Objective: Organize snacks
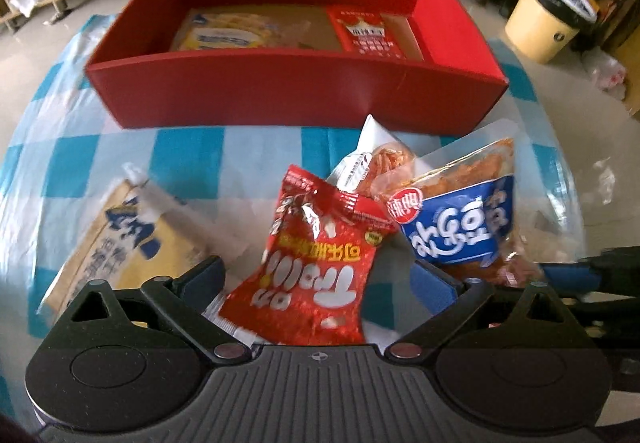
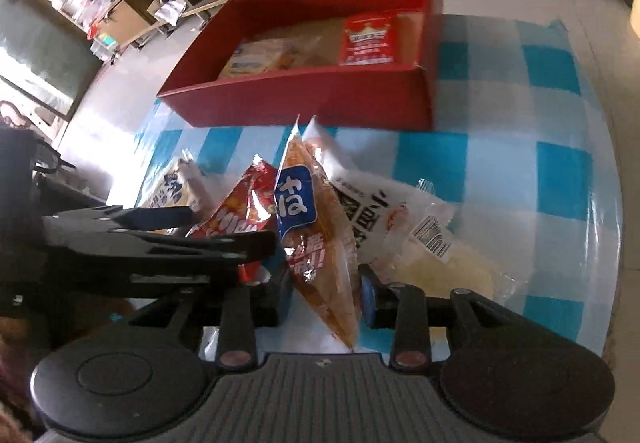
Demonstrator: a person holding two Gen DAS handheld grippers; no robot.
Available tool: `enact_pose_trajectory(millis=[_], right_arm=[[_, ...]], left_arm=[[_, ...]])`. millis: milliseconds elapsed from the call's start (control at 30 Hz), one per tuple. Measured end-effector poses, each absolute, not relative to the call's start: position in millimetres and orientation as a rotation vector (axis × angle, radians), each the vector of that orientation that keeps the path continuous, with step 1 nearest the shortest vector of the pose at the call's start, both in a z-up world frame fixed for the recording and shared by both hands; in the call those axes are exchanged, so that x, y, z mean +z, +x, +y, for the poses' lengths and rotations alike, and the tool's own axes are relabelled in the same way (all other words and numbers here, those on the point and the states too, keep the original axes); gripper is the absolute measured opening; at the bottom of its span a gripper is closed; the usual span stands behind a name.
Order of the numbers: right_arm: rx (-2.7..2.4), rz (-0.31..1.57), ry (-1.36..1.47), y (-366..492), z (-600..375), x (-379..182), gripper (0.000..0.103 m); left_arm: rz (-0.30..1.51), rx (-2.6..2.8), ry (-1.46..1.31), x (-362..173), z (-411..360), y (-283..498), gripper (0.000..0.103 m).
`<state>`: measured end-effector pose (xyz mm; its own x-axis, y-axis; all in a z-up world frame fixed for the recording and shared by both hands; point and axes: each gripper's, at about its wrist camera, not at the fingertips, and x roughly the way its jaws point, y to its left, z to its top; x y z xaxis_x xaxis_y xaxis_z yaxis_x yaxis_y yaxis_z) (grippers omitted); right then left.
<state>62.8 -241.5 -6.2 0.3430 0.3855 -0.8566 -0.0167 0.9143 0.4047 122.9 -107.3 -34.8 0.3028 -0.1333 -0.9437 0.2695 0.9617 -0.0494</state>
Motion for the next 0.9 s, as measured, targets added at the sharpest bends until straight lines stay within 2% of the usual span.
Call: enact_pose_trajectory(millis=[67,167,233,267,300,467,733,900], right_arm=[[0.246,1.2,0.333,63,-244,-6,0.037],[0.195,1.188,0.284,64,-248,-4,0.037],[0.18,1.18,0.249,63,-248,-2,0.039],[0.175,1.175,0.237,63,-248,-2,0.041],[0.174,1.173,0.229,63,-247,-1,0.041],[0.176,1.174,0.22,63,-243,-2,0.048],[0.187,1.163,0.131,64,-218,-1,0.056],[0.204,1.121,0.049,61,-199,7,0.057]], left_arm=[[1.24,-0.262,0.178,-43,-115,125,0.1],[1.256,-0.242,0.235,-55,-119,125,0.092],[1.237,-0.237,0.248,-51,-118,123,0.078],[1.229,-0.237,0.252,-47,-118,122,0.064],[1.239,-0.251,0.227,-44,-115,122,0.063],[1.261,-0.235,0.139,-36,-98,122,0.06],[1.177,-0.263,0.111,-1,-88,109,0.06],[1.162,-0.248,0.075,10,-75,111,0.06]])
